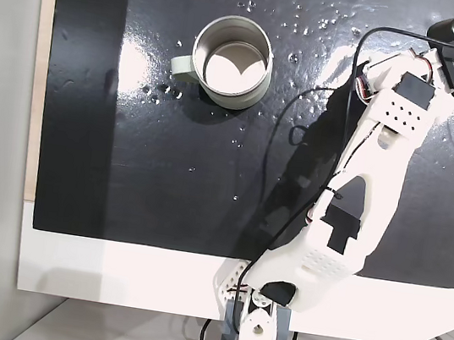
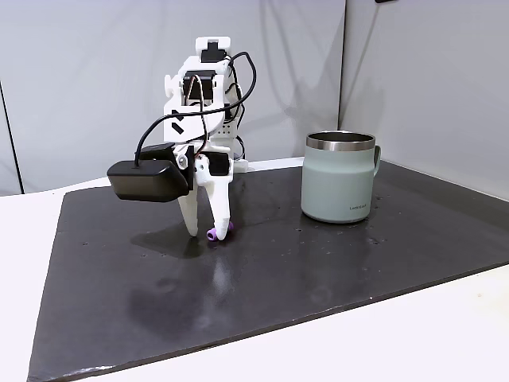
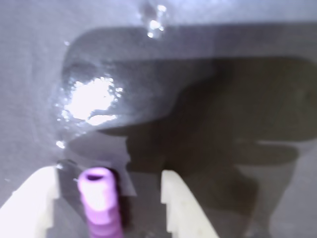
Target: Grasp a pengrip and put it in the cup.
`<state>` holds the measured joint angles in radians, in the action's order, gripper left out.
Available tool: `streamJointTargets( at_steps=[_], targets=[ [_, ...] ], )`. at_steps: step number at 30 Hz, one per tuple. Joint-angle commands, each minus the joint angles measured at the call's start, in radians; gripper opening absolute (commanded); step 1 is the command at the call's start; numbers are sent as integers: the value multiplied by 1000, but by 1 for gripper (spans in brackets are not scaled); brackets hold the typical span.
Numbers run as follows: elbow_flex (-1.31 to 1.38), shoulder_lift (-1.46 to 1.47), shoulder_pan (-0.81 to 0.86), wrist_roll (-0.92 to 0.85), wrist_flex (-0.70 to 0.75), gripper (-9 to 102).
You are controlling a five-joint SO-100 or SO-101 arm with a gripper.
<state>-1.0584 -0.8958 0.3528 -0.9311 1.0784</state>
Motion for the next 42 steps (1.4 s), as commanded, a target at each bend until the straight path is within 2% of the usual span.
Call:
streamJointTargets(
  at_steps=[1, 9, 17, 25, 30, 42],
  targets=[
    [46, 0, -41, 28, -32, 23],
    [35, 21, -81, 54, -60, 20],
    [15, 20, -94, 61, -64, 3],
    [-3, -8, -100, 75, -58, 0],
    [-18, -124, -109, 123, -6, 0],
    [-69, -571, -245, 304, 255, 0]
  ],
)
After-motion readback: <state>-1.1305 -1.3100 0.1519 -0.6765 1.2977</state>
